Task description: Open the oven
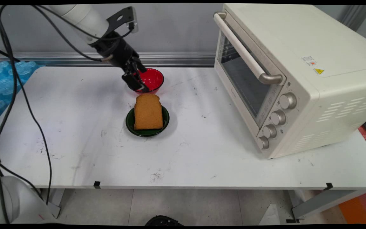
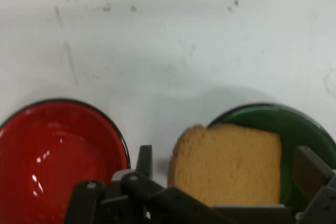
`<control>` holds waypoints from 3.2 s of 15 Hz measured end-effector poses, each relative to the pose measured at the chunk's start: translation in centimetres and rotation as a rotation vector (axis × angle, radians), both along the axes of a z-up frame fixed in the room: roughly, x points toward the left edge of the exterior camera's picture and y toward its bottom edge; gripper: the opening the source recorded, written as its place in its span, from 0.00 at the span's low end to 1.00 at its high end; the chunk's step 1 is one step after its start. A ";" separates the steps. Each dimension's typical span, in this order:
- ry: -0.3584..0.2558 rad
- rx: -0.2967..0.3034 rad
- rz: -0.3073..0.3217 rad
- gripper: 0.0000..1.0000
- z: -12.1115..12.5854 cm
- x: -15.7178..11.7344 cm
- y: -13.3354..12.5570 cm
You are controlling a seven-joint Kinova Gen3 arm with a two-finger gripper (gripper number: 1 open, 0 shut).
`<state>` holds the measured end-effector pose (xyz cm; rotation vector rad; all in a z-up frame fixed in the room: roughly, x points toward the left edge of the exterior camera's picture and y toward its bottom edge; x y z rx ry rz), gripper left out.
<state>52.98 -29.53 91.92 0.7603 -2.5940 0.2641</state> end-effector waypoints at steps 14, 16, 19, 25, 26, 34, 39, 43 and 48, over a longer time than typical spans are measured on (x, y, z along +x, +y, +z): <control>0.075 -0.056 0.004 0.00 3.9 -5.7 -4.9; 0.090 -0.068 0.008 0.00 4.7 -6.7 -5.8; 0.106 -0.085 0.011 0.00 5.7 -7.8 -6.9; 0.138 -0.110 0.024 0.00 7.5 -9.9 -9.0; 0.144 -0.114 0.026 0.00 7.7 -10.2 -9.3; 0.198 -0.152 0.030 0.00 10.4 -13.1 -11.6; 0.206 -0.161 0.025 0.00 11.8 -14.4 -12.3; 0.216 -0.166 0.026 0.00 12.4 -15.2 -12.7; 0.227 -0.155 0.033 0.00 11.9 -16.3 -12.9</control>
